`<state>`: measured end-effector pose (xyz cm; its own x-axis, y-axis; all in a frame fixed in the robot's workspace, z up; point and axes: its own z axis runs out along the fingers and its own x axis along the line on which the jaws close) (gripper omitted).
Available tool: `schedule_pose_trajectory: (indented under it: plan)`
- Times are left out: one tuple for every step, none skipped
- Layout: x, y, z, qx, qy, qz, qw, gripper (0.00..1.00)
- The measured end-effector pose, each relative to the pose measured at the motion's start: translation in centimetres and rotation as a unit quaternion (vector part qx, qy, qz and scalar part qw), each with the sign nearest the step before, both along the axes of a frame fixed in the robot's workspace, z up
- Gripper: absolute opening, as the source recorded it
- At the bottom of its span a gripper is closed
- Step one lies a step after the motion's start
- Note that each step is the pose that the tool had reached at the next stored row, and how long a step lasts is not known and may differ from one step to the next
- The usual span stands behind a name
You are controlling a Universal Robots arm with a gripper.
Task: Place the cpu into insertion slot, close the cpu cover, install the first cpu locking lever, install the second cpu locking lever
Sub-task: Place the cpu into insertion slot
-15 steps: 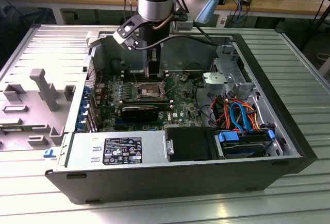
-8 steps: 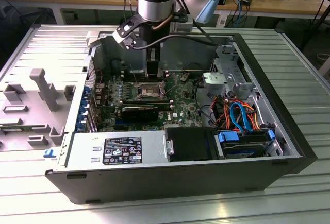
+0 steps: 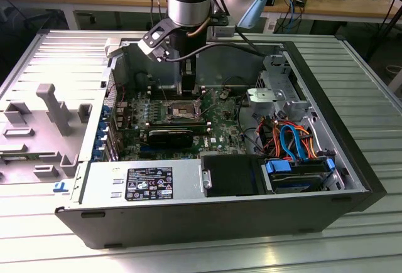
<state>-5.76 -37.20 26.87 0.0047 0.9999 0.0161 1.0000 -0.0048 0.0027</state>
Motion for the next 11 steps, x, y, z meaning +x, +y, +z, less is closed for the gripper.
schedule_pose_trajectory:
  plan:
    - [0.00,0.00,0.00,0.0000,0.0000,0.000,1.0000,0.55]
    - [0.00,0.00,0.00,0.0000,0.0000,0.000,1.0000,0.55]
    - [0.00,0.00,0.00,0.0000,0.0000,0.000,1.0000,0.55]
    - [0.00,0.00,-0.02,0.0000,0.0000,0.000,1.0000,0.55]
    - [-0.01,0.00,-0.05,0.0001,-0.0001,0.000,1.0000,0.55]
    - [-0.07,0.00,-0.09,0.0001,0.0000,0.000,1.0000,0.55]
    - [-0.13,0.00,-0.10,0.0000,0.0000,0.000,1.0000,0.55]
    - [-0.22,0.00,-0.13,0.0000,0.0000,0.000,1.0000,0.55]
    - [-0.35,0.00,-0.18,0.0001,0.0000,0.000,1.0000,0.55]
    - [-0.44,0.00,-0.23,0.0001,-0.0001,0.000,1.0000,0.55]
    - [-0.59,0.00,-0.33,0.0001,-0.0001,0.000,1.0000,0.55]
